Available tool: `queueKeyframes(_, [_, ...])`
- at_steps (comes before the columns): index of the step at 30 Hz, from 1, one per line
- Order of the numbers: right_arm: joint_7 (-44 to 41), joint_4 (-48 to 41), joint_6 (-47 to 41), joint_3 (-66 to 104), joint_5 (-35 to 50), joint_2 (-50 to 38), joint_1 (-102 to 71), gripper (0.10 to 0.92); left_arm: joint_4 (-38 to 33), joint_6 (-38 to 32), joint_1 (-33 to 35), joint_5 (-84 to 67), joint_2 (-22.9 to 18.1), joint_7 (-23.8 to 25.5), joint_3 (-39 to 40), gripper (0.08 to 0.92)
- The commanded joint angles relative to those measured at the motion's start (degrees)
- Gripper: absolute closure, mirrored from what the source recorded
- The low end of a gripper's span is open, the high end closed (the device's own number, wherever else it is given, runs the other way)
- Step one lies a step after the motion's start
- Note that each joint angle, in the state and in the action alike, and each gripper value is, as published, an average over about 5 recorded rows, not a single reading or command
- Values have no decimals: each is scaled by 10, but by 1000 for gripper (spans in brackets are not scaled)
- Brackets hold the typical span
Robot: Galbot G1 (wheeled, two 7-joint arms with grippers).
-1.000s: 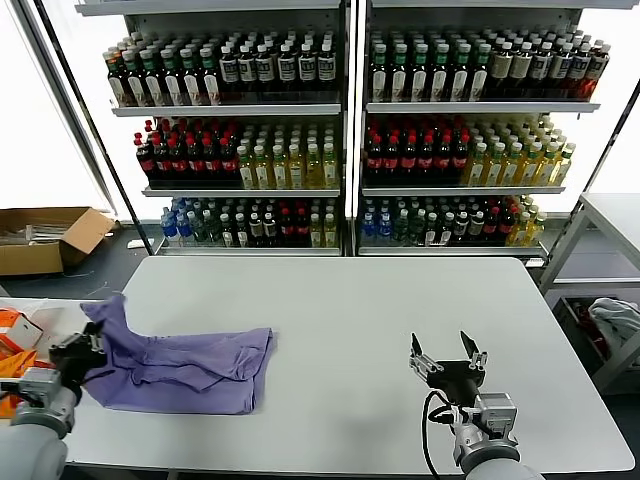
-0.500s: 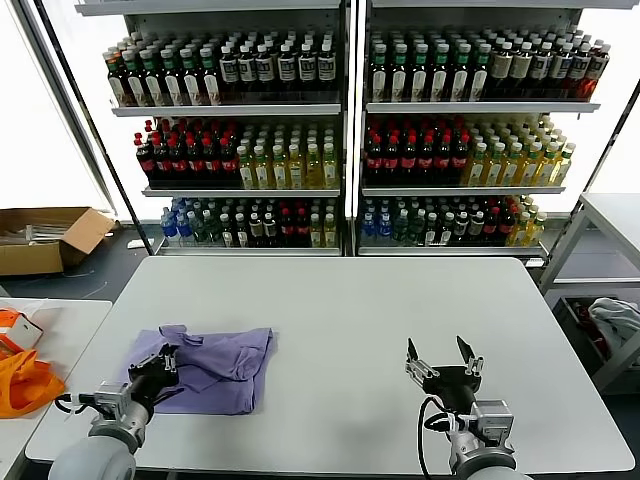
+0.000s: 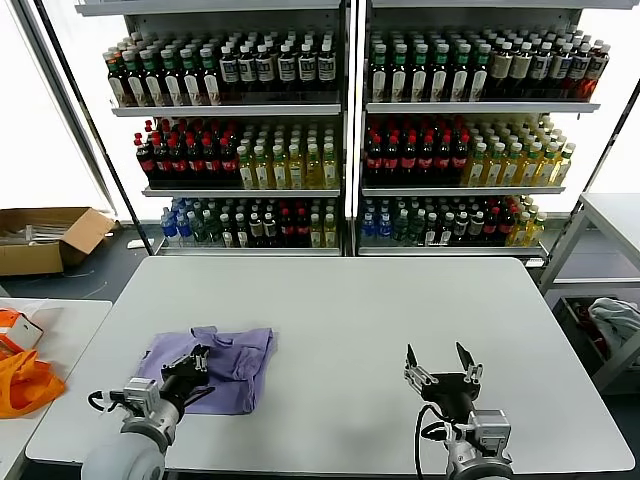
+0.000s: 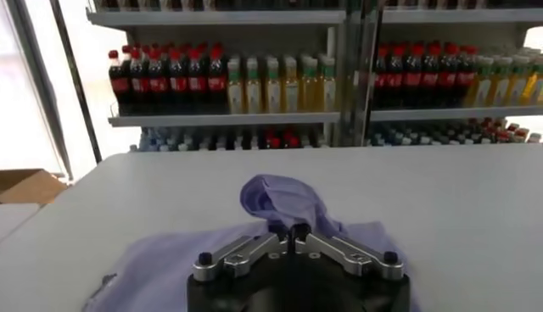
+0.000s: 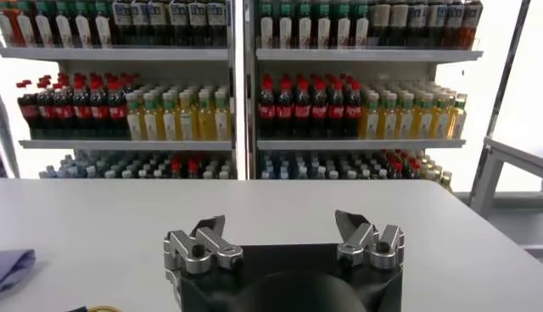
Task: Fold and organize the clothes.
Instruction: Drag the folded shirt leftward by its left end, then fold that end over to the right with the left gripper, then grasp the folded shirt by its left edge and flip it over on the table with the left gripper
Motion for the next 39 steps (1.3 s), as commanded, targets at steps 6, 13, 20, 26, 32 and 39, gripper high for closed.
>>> queueKeyframes(6, [-2,-17,6,-4,-14,10,-4,203,32,-9,-27,25,-24,17,70,905])
queueKeyframes(13, [-2,-31,9,-9,-14,14,4,203,32,-25,-36,-24,-40,19,89,802])
queueKeyframes(20, [-1,-48,11,-11,-11,14,18,203,-17,11,-5,-265,-47,-9,94,595])
queueKeyframes(26, [-2,-64,13,-13,-6,8,31,203,-111,34,-25,-424,-36,-73,35,421])
queueKeyframes(32, [-4,-77,16,-19,6,-3,48,203,-60,-20,-49,-165,36,-72,-54,242])
queueKeyframes(39, [-6,-86,16,-26,20,-18,66,203,31,-49,-16,-16,53,-46,-112,178])
